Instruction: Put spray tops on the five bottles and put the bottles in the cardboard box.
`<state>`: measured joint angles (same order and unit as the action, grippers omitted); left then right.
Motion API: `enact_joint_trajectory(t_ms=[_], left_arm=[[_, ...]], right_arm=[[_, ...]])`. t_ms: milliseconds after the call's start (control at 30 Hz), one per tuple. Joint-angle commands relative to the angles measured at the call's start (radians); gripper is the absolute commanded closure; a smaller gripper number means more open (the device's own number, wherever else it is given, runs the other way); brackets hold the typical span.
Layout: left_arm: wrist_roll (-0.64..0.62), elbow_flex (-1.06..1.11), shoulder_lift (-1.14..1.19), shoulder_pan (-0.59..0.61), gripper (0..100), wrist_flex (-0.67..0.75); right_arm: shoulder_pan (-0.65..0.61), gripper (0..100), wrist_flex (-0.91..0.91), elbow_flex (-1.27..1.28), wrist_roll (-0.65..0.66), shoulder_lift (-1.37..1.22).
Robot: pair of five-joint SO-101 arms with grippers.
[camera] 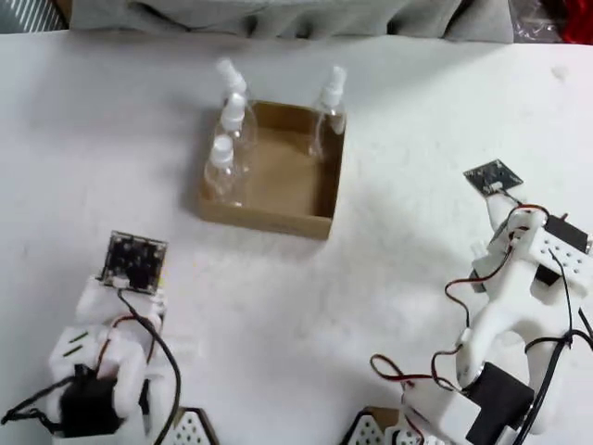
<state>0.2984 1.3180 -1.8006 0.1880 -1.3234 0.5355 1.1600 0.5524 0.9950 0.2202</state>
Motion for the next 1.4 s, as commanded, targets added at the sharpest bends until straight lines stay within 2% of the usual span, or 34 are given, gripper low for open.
enact_joint_trajectory(t_ms=[0, 133, 300, 500, 700, 767, 900, 967, 1100, 1233, 1367], left_arm=[[0.147, -0.123, 0.196, 0.013, 98, -0.06], [0.262, -0.252, 0.458, 0.008, 98, -0.146], [0.68, -0.333, 0.773, -0.044, 98, -0.324], [0.689, -0.341, 0.978, -0.189, 98, -0.275], [0.692, -0.342, 0.949, -0.272, 96, -0.296], [0.692, -0.344, 0.921, -0.272, 92, -0.304], [0.689, -0.324, 0.9, -0.272, 76, -0.29], [0.689, -0.302, 0.9, -0.272, 72, -0.278], [0.695, -0.203, 0.9, -0.272, 77, -0.187], [0.74, -0.071, 0.9, -0.289, 84, -0.069], [0.74, 0.026, 0.901, -0.291, 86, 0.06]], right_arm=[[-0.002, 98.2, 0.004, -0.038, -0.005, 0.035], [-0.005, 98.2, 0.004, -0.038, -0.005, 0.035], [-0.007, 98.2, 0.002, -0.038, -0.002, 0.035], [-0.001, 98.2, 0.002, -0.04, 0.043, 0.018], [-0.001, 98.2, -0.096, -0.048, 0.044, -0.084], [-0.001, 98.2, -0.108, -0.069, 0.044, -0.119], [0.024, 98.2, -0.11, -0.16, 0.043, -0.2], [0.038, 98.2, -0.105, -0.226, 0.04, -0.248], [0.071, 98.2, -0.076, -0.393, 0.038, -0.343], [0.114, 98.2, 0.05, -0.632, 0.037, -0.453], [0.131, 98.2, 0.186, -0.848, 0.035, -0.576]])
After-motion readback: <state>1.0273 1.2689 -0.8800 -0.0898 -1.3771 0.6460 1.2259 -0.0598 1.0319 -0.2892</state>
